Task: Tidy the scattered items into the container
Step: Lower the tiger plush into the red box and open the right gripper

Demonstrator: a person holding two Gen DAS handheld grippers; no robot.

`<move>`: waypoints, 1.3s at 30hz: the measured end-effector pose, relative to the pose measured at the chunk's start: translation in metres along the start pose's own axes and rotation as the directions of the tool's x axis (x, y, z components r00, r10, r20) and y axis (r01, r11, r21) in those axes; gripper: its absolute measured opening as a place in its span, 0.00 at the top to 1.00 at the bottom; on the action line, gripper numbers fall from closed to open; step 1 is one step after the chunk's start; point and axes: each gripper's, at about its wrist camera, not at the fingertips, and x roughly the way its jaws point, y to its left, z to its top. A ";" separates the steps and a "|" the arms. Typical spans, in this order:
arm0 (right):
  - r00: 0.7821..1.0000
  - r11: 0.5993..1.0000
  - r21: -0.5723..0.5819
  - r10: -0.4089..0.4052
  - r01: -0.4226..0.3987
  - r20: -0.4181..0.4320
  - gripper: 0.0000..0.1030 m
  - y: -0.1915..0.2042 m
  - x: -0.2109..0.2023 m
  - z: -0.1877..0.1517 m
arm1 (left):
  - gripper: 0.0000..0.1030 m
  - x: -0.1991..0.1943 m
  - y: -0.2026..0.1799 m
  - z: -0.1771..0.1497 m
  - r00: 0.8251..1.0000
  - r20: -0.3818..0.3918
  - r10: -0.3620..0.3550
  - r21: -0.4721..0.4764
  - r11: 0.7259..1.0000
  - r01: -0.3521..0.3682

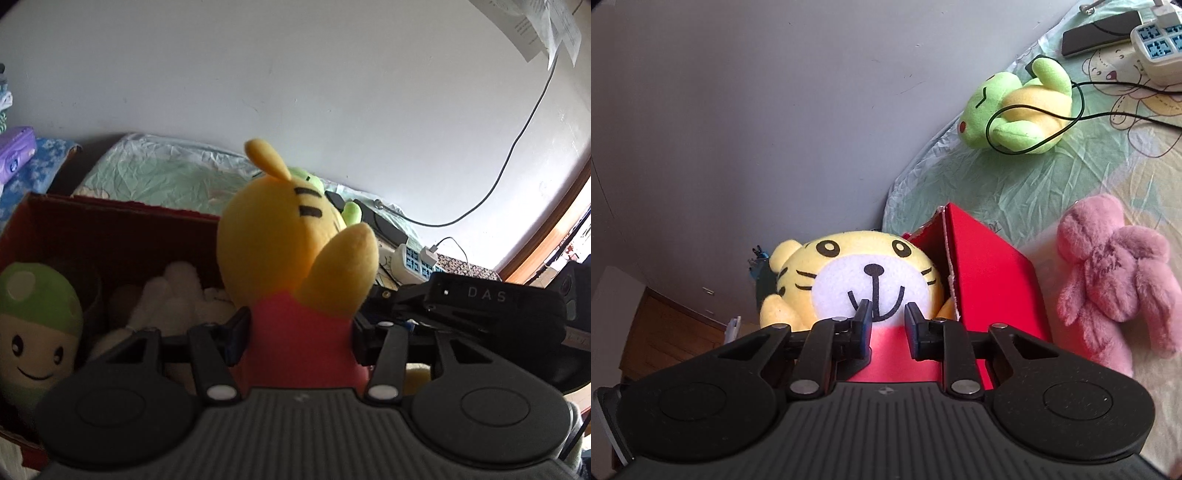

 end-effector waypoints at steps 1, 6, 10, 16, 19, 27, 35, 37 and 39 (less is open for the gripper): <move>1.000 1.000 -0.010 -0.014 0.014 0.002 0.78 0.001 0.001 0.001 | 0.49 0.003 -0.002 0.000 1.000 0.002 0.018 0.031 0.999 -0.018; 0.998 0.998 -0.015 -0.053 0.054 0.034 0.73 -0.001 -0.005 0.005 | 0.42 0.012 -0.014 -0.006 0.998 0.012 0.065 0.169 0.983 -0.066; 0.999 0.999 -0.028 -0.029 0.030 0.043 0.72 0.001 -0.007 0.006 | 0.40 0.027 -0.012 -0.016 0.999 -0.036 0.029 0.182 0.983 -0.022; 0.997 0.999 -0.046 -0.021 0.024 0.079 0.69 0.004 -0.009 0.009 | 0.34 0.044 -0.027 -0.035 0.996 -0.072 0.058 0.283 0.958 -0.036; 0.993 0.996 -0.092 0.015 -0.005 0.117 0.32 0.014 -0.016 0.011 | 0.34 0.047 -0.032 -0.040 0.995 -0.058 0.084 0.319 0.946 -0.061; 0.988 0.945 -0.290 -0.133 0.151 0.080 0.41 0.041 0.009 -0.002 | 0.31 0.049 -0.028 -0.041 0.995 -0.065 0.070 0.317 0.947 -0.046; 0.978 0.927 -0.312 -0.201 0.206 0.048 0.61 0.032 0.019 0.001 | 0.26 0.028 -0.019 -0.041 1.000 -0.031 0.000 0.270 0.963 0.008; 0.974 0.907 -0.355 -0.223 0.225 0.047 0.61 0.037 0.024 -0.003 | 0.29 0.026 -0.019 -0.045 0.999 -0.038 -0.026 0.280 0.959 0.036; 0.970 0.892 -0.386 -0.237 0.237 0.047 0.62 0.039 0.028 -0.006 | 0.30 0.029 -0.014 -0.045 0.998 -0.050 -0.028 0.257 0.966 0.040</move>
